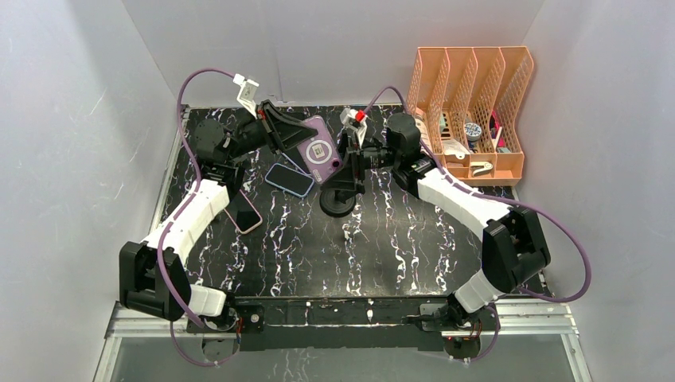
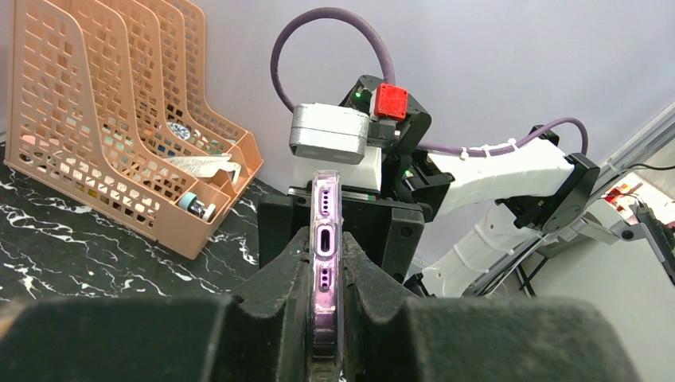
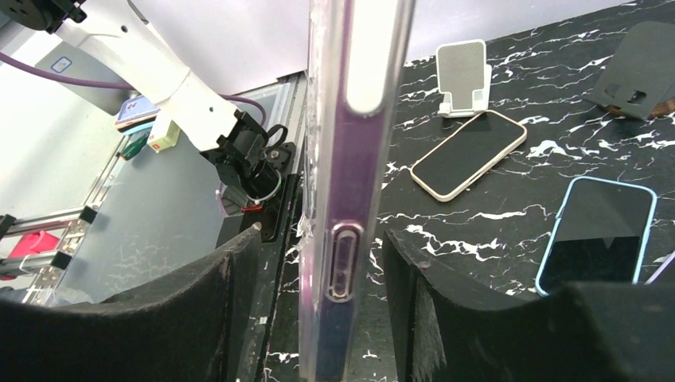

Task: Place the phone on the phone stand
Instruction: Adjust the phone.

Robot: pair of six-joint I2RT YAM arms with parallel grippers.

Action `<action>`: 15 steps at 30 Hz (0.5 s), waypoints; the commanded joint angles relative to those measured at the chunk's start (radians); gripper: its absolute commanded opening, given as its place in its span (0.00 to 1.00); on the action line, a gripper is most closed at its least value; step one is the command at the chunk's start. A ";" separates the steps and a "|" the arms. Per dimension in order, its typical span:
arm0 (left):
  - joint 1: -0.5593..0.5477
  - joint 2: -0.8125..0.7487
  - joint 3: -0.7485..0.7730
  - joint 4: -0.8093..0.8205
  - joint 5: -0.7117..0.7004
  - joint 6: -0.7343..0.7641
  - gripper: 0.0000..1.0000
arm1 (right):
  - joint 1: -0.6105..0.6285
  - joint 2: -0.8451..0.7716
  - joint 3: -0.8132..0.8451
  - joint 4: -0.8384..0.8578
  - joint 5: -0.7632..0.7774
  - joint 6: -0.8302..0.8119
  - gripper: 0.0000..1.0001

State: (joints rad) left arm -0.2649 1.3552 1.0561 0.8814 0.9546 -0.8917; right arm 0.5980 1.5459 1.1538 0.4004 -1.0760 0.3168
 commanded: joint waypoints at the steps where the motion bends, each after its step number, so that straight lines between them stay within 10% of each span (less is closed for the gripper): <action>1: 0.003 -0.018 -0.001 0.089 -0.001 -0.019 0.00 | 0.003 0.005 0.067 0.060 0.004 0.004 0.63; 15: 0.003 0.000 -0.012 0.112 0.008 -0.027 0.00 | 0.011 0.039 0.079 0.108 0.003 0.027 0.46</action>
State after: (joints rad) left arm -0.2649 1.3632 1.0462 0.9241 0.9604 -0.9024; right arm 0.6014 1.5635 1.1877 0.4461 -1.0691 0.3264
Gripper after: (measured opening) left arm 0.130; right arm 0.506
